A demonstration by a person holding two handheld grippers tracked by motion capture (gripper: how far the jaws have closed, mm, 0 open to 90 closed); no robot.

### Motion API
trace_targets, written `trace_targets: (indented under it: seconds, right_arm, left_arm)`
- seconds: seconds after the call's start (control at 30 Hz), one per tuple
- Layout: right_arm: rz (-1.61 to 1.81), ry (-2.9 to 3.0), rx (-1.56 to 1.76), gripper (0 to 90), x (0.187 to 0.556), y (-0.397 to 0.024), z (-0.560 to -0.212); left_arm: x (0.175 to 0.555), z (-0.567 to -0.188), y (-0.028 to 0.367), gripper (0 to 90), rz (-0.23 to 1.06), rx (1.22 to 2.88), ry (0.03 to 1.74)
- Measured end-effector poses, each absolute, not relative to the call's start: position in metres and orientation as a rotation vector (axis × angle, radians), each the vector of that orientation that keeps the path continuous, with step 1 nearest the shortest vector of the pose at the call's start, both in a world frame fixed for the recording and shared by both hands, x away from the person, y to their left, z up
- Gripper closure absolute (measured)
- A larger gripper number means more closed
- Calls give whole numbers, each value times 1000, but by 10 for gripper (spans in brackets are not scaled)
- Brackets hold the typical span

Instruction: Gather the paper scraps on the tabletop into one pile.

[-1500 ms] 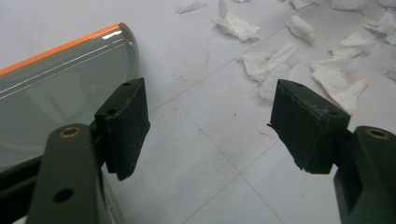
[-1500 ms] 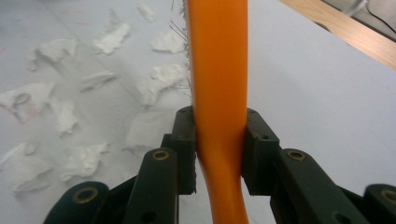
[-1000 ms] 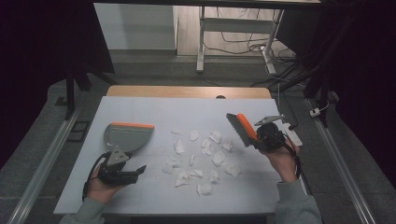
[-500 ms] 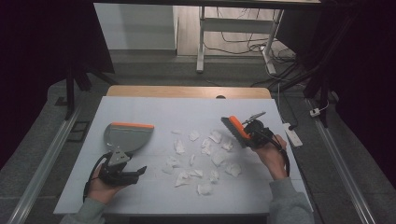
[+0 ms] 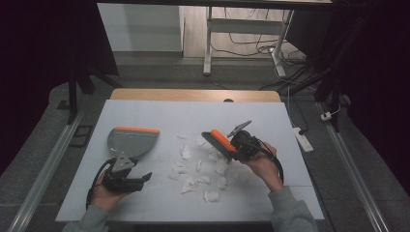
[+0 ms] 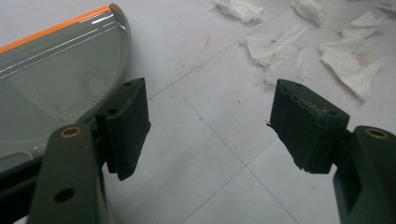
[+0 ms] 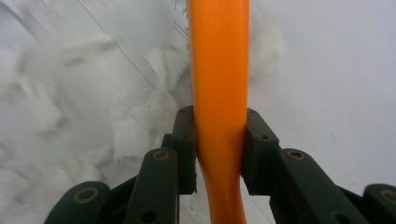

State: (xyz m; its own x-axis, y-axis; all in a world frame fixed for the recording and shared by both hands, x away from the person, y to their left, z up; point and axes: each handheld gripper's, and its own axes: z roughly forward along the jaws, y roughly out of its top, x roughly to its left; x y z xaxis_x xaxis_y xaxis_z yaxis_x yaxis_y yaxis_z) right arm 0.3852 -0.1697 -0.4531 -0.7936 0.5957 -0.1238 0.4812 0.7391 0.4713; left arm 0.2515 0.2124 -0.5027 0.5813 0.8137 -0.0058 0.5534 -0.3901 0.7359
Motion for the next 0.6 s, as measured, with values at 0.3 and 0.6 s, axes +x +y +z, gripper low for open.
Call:
trace_targets:
  seconds: [0.3,0.6]
  right_arm:
    - [692,2542,952,701,412,-196,-439]
    - [376,2612,928,701,468,-168,-449]
  left_arm:
    - [254,-502,209,296,456,2103,1066]
    - [254,-503,210,296,435,2096,1054]
